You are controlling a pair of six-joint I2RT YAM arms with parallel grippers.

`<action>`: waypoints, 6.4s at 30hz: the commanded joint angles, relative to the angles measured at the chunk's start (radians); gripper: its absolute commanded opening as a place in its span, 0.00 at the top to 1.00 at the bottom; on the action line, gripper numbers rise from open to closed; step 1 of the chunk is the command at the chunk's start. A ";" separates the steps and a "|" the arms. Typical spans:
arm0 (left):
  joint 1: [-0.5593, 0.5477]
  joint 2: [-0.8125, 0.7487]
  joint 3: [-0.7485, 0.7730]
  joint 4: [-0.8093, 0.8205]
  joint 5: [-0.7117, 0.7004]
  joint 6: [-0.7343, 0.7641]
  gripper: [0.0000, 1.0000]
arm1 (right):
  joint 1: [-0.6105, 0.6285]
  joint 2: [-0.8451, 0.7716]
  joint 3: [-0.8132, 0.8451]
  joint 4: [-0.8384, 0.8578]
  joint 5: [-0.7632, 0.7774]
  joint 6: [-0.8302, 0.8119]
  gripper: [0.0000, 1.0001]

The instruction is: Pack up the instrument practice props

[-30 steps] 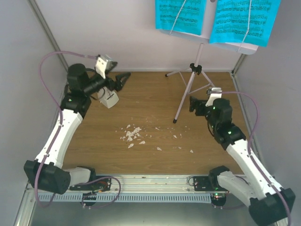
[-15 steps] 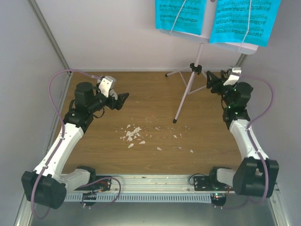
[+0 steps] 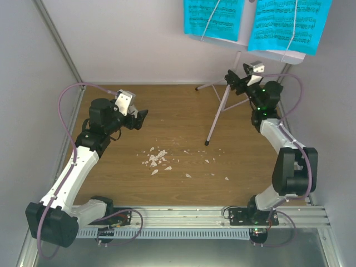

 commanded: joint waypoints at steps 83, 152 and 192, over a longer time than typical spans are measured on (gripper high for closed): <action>-0.060 0.045 -0.021 0.022 -0.082 -0.011 0.04 | 0.848 -0.309 -0.371 0.124 0.560 0.226 1.00; 0.138 -0.378 0.486 -0.281 0.049 -0.251 0.08 | -0.200 -0.731 0.242 -0.875 0.182 0.350 0.00; -0.584 0.254 1.182 -0.358 0.069 -0.242 0.35 | -0.199 -0.640 0.530 -0.857 -0.514 0.387 0.26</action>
